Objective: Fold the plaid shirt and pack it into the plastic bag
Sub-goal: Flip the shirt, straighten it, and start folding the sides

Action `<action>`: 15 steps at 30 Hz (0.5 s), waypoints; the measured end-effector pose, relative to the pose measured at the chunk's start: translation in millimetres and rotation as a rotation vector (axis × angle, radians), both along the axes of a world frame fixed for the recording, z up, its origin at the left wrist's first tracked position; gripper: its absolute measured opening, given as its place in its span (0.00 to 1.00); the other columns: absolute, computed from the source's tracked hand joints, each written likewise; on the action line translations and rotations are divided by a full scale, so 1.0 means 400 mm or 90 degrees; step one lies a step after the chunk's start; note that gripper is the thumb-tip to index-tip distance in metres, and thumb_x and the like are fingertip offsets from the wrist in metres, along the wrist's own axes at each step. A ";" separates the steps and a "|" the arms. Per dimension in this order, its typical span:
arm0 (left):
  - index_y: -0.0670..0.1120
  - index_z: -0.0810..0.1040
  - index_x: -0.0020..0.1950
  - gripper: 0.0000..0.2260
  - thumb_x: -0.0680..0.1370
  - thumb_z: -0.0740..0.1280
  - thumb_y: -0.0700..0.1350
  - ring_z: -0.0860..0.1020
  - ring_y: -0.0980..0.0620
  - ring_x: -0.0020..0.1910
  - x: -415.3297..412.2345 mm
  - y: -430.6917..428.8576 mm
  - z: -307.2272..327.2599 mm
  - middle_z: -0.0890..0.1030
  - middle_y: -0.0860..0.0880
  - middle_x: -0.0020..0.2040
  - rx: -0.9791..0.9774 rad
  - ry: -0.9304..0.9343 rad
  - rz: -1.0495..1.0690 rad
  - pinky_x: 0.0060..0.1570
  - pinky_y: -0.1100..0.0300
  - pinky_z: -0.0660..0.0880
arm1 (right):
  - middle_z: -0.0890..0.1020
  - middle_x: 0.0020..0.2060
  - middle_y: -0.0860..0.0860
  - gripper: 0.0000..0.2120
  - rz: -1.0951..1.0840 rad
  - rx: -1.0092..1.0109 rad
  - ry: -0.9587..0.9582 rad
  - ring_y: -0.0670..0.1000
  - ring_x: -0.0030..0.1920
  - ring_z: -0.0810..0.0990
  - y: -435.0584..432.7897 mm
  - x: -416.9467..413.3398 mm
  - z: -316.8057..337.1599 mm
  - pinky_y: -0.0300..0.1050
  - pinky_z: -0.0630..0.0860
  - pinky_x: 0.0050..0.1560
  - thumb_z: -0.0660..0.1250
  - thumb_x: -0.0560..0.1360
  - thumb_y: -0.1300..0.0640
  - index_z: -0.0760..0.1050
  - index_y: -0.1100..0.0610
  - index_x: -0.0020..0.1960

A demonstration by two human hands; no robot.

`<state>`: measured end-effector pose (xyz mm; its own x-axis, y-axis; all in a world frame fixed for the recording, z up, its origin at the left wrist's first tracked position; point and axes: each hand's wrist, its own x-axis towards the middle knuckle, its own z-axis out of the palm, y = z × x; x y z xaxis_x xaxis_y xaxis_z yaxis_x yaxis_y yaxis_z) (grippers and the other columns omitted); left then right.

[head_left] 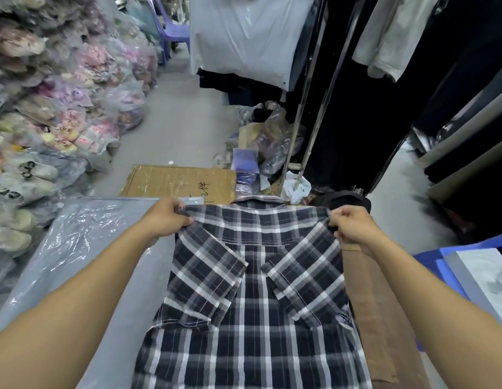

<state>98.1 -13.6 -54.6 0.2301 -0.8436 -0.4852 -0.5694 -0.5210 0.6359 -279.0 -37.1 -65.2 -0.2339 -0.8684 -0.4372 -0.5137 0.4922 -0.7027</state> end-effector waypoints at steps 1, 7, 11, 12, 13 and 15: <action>0.43 0.76 0.46 0.04 0.77 0.70 0.38 0.79 0.46 0.45 -0.005 -0.026 0.020 0.81 0.44 0.45 -0.026 0.001 -0.006 0.49 0.52 0.76 | 0.82 0.37 0.54 0.09 -0.011 -0.028 -0.003 0.50 0.27 0.78 -0.026 0.004 0.022 0.39 0.72 0.26 0.66 0.78 0.60 0.76 0.56 0.38; 0.43 0.77 0.45 0.04 0.77 0.70 0.42 0.79 0.42 0.39 -0.049 -0.162 0.173 0.80 0.45 0.43 -0.275 -0.079 0.048 0.41 0.52 0.76 | 0.79 0.51 0.54 0.04 -0.093 -0.178 -0.107 0.57 0.36 0.88 -0.143 0.032 0.164 0.49 0.84 0.38 0.61 0.81 0.60 0.73 0.55 0.55; 0.49 0.74 0.44 0.07 0.78 0.69 0.40 0.83 0.46 0.32 -0.057 -0.168 0.186 0.82 0.45 0.40 -0.296 0.016 0.067 0.46 0.45 0.83 | 0.79 0.54 0.54 0.06 -0.087 -0.219 -0.151 0.55 0.39 0.88 -0.150 0.056 0.192 0.51 0.85 0.43 0.60 0.82 0.58 0.72 0.56 0.58; 0.49 0.75 0.45 0.06 0.78 0.69 0.40 0.84 0.46 0.33 -0.056 -0.157 0.177 0.82 0.45 0.41 -0.291 0.027 0.061 0.46 0.46 0.83 | 0.79 0.54 0.54 0.06 -0.083 -0.222 -0.160 0.55 0.41 0.88 -0.140 0.059 0.188 0.51 0.85 0.45 0.61 0.82 0.58 0.72 0.56 0.58; 0.48 0.75 0.48 0.05 0.78 0.69 0.40 0.84 0.47 0.34 -0.055 -0.139 0.168 0.83 0.44 0.42 -0.287 0.043 0.060 0.46 0.48 0.83 | 0.79 0.54 0.54 0.05 -0.076 -0.225 -0.172 0.56 0.42 0.88 -0.123 0.060 0.182 0.52 0.85 0.46 0.61 0.82 0.58 0.72 0.56 0.58; 0.44 0.75 0.50 0.05 0.78 0.69 0.37 0.84 0.48 0.35 -0.041 -0.090 0.144 0.83 0.43 0.45 -0.267 0.121 0.069 0.43 0.53 0.84 | 0.81 0.53 0.55 0.03 -0.069 -0.227 -0.214 0.58 0.45 0.87 -0.077 0.051 0.159 0.54 0.84 0.50 0.61 0.82 0.59 0.72 0.58 0.55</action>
